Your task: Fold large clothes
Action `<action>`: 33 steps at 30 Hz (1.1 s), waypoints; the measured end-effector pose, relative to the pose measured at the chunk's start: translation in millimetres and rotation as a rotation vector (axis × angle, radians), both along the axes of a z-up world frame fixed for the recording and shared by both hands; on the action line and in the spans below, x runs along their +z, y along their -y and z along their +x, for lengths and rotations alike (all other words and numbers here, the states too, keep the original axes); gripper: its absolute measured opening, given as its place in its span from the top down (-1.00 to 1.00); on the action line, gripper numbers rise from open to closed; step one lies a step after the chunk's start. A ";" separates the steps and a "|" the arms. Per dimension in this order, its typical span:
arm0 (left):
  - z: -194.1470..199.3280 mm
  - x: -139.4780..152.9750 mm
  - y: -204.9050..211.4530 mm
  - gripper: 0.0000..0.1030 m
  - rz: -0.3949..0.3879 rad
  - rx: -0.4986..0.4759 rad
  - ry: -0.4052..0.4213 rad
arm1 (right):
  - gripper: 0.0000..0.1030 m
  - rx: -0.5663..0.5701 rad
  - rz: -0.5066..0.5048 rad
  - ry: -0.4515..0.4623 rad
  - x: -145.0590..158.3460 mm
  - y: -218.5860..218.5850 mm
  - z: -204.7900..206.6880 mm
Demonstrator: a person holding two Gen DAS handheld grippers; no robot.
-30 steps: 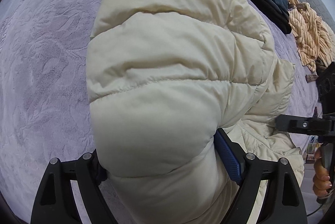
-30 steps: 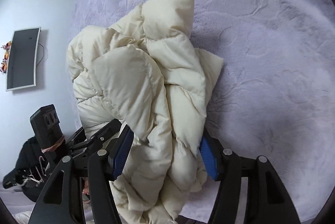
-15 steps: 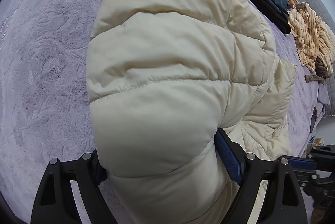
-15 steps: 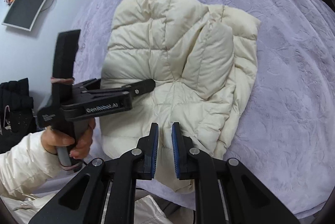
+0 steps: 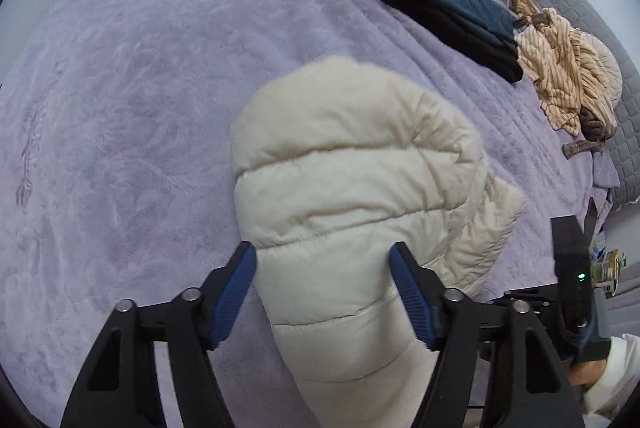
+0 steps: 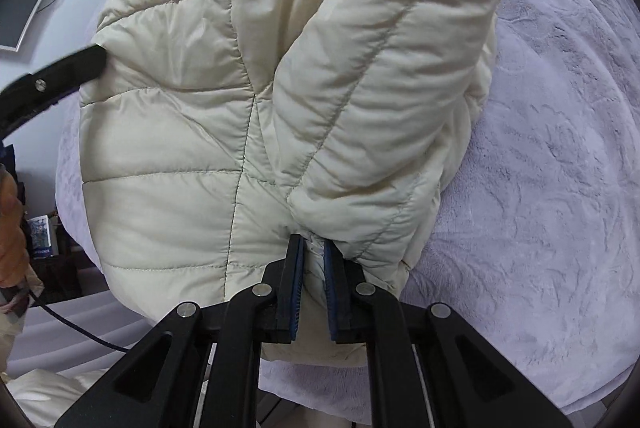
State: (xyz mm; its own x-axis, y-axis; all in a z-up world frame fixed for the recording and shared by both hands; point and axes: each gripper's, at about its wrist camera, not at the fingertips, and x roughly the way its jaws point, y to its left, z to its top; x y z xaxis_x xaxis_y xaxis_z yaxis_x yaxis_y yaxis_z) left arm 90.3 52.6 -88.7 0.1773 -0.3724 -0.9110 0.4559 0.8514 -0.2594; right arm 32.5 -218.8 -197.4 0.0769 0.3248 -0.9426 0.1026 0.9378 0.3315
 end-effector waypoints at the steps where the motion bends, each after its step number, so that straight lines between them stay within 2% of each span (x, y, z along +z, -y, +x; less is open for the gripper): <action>1: 3.4 10.3 1.1 0.11 -0.019 -0.018 0.004 | 0.82 0.000 0.002 0.001 -0.2 0.6 0.3; 2: 5.7 19.4 3.5 0.20 -0.045 -0.037 0.004 | 0.82 -0.003 0.005 0.002 -0.2 1.0 0.1; 5: 11.9 37.7 20.6 0.20 -0.124 -0.094 -0.004 | 0.82 -0.015 0.012 0.007 -7.8 -2.0 -7.3; 7: 16.8 36.8 40.7 0.20 -0.136 -0.130 -0.011 | 0.82 -0.023 0.013 0.011 -15.5 2.4 -6.4; 11: 33.7 2.5 79.9 0.19 -0.073 -0.138 -0.024 | 0.82 -0.040 0.006 0.020 -15.0 10.8 -18.8; 12: 40.6 -9.5 84.5 0.19 -0.049 -0.120 -0.033 | 0.82 -0.048 0.001 0.024 -14.1 12.2 -21.1; 15: 61.0 -35.5 82.9 0.20 -0.049 -0.066 -0.086 | 0.82 -0.086 -0.011 0.047 -8.5 18.4 -30.2; 20: 70.0 -57.8 89.9 0.20 -0.028 -0.074 -0.098 | 0.83 -0.143 0.007 0.050 -13.5 32.2 -36.9; 27: 66.2 -90.9 101.2 0.20 0.001 -0.083 -0.093 | 0.84 -0.163 0.050 0.044 -41.1 44.6 -35.7; 33: 67.0 -102.7 104.7 0.19 0.004 -0.077 -0.100 | 0.84 -0.159 0.066 0.038 -51.7 50.9 -33.2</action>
